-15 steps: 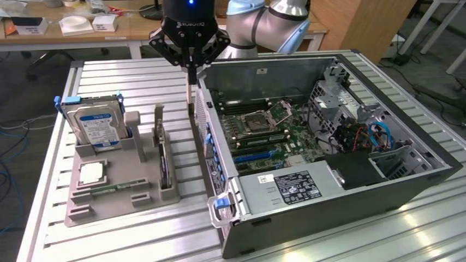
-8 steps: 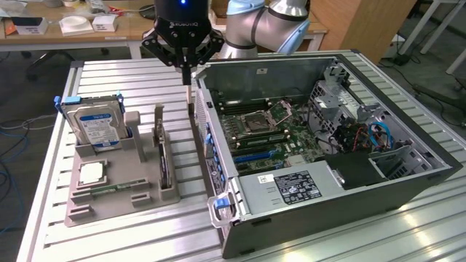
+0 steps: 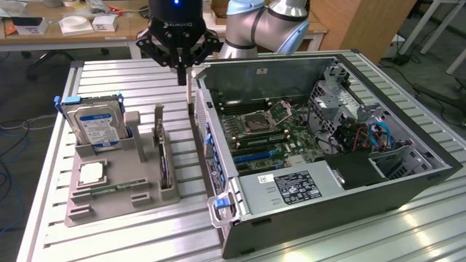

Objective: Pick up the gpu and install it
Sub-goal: 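Reach for the gpu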

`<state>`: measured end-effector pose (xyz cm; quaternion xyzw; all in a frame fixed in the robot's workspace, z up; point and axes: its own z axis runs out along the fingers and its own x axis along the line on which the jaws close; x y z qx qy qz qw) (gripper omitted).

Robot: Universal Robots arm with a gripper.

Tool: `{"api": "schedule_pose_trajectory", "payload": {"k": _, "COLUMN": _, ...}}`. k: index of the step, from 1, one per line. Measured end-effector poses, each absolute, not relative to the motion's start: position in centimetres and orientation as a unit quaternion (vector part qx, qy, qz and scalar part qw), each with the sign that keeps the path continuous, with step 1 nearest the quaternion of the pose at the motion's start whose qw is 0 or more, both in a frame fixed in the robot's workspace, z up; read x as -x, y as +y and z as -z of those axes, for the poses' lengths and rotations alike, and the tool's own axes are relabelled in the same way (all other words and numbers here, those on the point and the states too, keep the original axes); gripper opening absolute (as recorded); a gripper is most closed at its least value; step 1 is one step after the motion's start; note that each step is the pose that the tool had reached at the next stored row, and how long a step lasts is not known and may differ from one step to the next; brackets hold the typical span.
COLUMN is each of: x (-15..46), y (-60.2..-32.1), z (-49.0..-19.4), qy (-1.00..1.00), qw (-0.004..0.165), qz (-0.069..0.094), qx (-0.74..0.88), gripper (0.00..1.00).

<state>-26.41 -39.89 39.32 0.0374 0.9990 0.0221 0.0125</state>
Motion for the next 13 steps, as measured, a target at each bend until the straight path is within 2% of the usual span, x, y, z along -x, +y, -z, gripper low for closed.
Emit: {"api": "schedule_pose_trajectory", "payload": {"k": 13, "x": 27.7, "y": -39.9, "z": -39.3, "qy": 0.999, "qw": 0.012, "qz": -0.022, "qx": -0.037, "gripper": 0.10}}
